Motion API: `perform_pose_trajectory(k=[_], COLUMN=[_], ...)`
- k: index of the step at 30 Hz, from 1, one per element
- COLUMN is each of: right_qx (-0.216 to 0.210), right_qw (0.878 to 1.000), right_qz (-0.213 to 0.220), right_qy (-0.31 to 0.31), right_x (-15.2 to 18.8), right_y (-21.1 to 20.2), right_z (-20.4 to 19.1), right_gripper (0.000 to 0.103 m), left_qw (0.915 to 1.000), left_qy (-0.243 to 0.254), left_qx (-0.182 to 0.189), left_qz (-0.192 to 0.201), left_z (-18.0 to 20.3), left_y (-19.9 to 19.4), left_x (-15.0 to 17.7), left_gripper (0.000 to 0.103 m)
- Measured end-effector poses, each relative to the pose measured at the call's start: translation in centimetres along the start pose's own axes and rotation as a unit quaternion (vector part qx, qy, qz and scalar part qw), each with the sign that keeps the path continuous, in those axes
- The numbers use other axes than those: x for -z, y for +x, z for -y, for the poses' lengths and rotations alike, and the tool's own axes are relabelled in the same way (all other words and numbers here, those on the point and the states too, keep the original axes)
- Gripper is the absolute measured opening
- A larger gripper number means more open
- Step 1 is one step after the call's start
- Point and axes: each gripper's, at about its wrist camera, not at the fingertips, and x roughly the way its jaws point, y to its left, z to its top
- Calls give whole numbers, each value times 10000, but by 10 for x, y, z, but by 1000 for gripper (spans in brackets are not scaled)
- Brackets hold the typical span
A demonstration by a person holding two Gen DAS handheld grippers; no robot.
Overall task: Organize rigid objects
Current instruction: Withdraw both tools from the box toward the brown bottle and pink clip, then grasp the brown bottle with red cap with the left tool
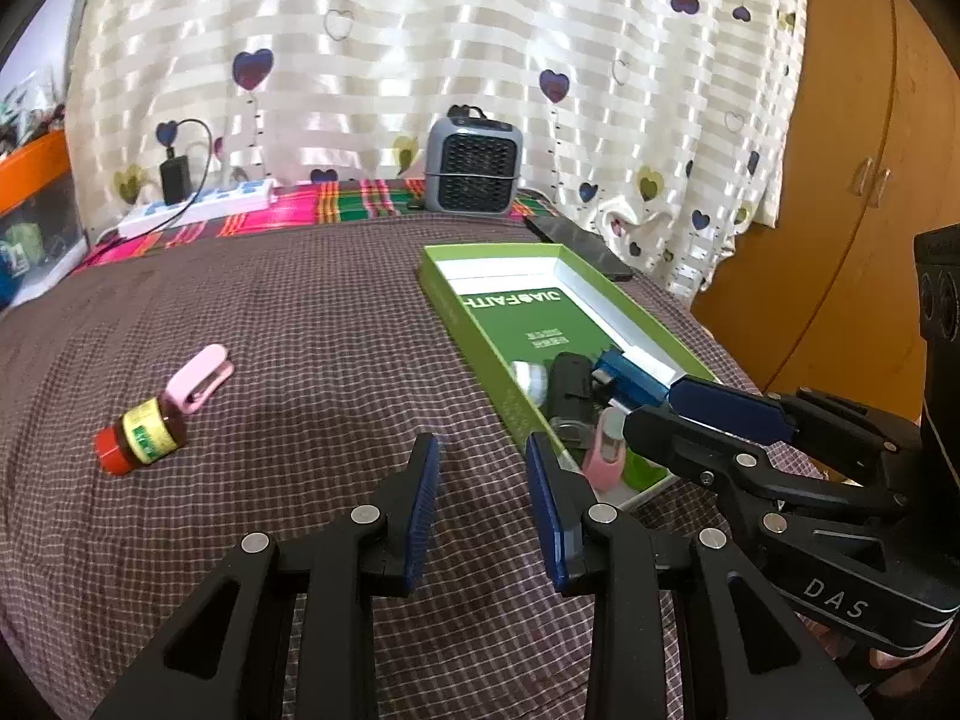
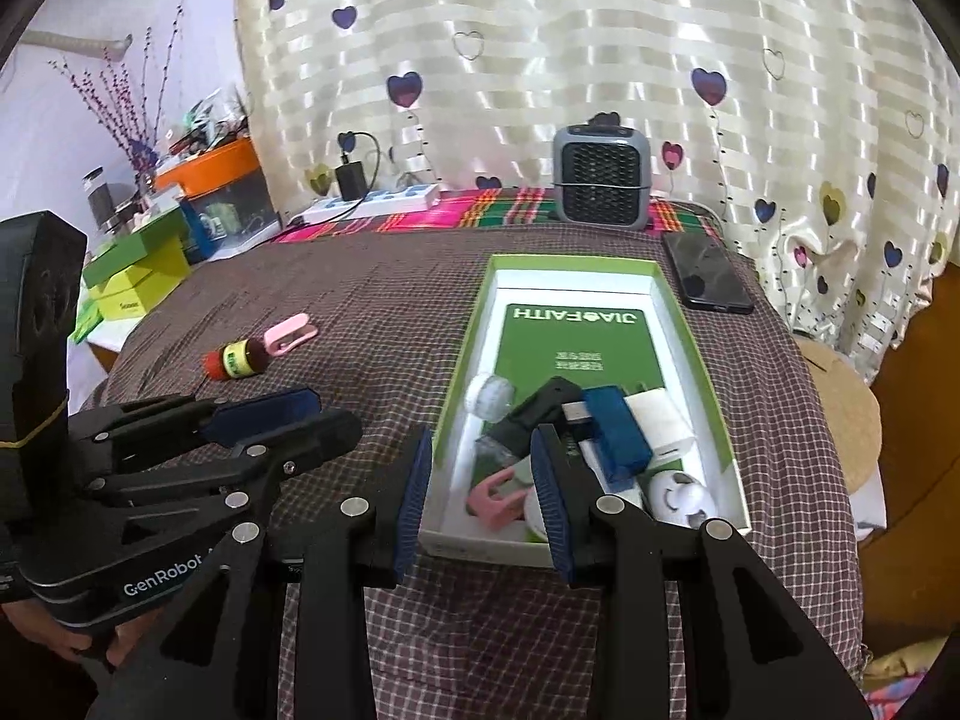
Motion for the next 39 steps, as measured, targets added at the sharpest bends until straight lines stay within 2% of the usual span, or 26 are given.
perform_pose_trajectory(k=[24, 39], right_qx=[-565, -656], right_qw=[9964, 9947], right_qz=[-325, -433], right_qy=[-539, -660], right_x=[10, 12], right_y=[26, 36], right_z=[-56, -71], right_gripper=[36, 36], left_qw=[9980, 9928], left_qy=[-445, -691], left_qx=[-426, -981], left_qz=[-145, -11], left_z=[-66, -129], left_y=[-9, -21], left_x=[28, 25], left_gripper=[29, 29])
